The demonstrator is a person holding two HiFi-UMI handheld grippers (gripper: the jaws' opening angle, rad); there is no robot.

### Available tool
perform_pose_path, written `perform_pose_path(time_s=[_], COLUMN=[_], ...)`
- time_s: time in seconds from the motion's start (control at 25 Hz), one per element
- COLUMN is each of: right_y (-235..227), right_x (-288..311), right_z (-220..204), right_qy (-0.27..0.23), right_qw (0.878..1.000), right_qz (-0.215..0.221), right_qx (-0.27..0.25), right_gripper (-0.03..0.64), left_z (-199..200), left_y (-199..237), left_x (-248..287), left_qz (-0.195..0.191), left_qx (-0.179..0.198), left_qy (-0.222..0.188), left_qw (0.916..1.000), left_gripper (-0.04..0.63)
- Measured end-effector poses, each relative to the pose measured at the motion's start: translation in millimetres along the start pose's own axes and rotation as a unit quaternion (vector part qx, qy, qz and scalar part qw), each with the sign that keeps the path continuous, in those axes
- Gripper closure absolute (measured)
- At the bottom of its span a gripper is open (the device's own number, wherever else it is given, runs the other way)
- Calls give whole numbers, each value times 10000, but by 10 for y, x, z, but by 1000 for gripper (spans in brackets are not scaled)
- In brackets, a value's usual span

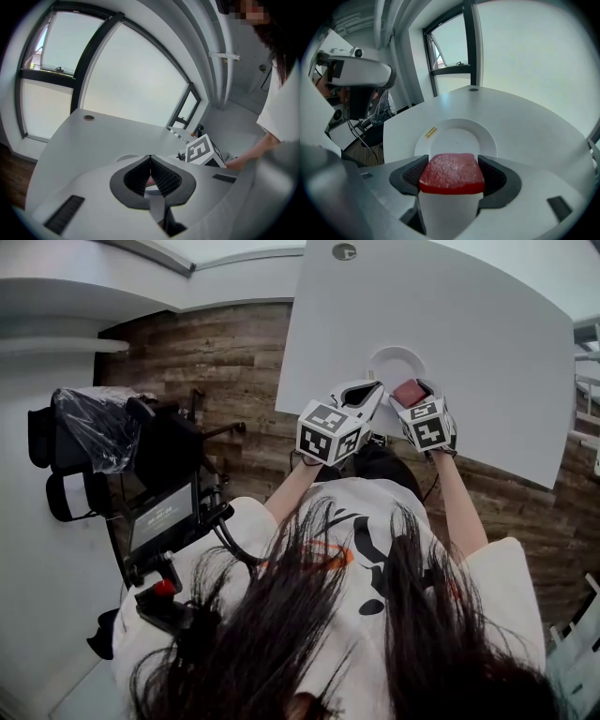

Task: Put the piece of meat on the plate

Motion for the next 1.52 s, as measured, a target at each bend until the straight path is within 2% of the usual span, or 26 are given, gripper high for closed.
perform_pose_path(time_s=[0.48,0.68,0.8,1.0,1.24,1.28,1.48,1.52], right_y=[-79,-114,-95,-25,23,28,68,76], right_x=[63,-69,-180,-393,-593,-602,-654,-677], right_z=[55,149,244,440,591,600,618,629], right_qy=[-67,-408,-700,-1416,-2222,-2322,-2632,-2709], right_qw=[9991,9965,9920,9757,9546,9510,9315,9268], right_qz=[-71,-100,22,370,237,174,265,266], right_qx=[411,728,1053,1628,1968,2033,2497,2586], right_gripper=[301,301,301,301,305,394,410,438], left_z=[-25,-3,19,121,209,211,270,292], left_y=[67,84,87,67,88,104,113,115], left_x=[-14,-16,-17,-23,-42,-47,-75,-75], left_qz=[66,78,72,-1,-6,2,4,-2], left_qx=[10,22,42,113,222,260,373,398], left_qy=[9,-20,-50,-166,-252,-251,-279,-283], left_qw=[10000,10000,10000,9998,9994,9993,9989,9988], left_gripper=[589,589,589,589,589,589,589,589])
Point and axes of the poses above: the fingertips, and each gripper's own axes: x forward along the fingers, y to its left, z out of its top, the point moved 6 cm from there along -x, backward along the fingers, and after that the axes turned 5 degrees about z, right-handed, at the moved point
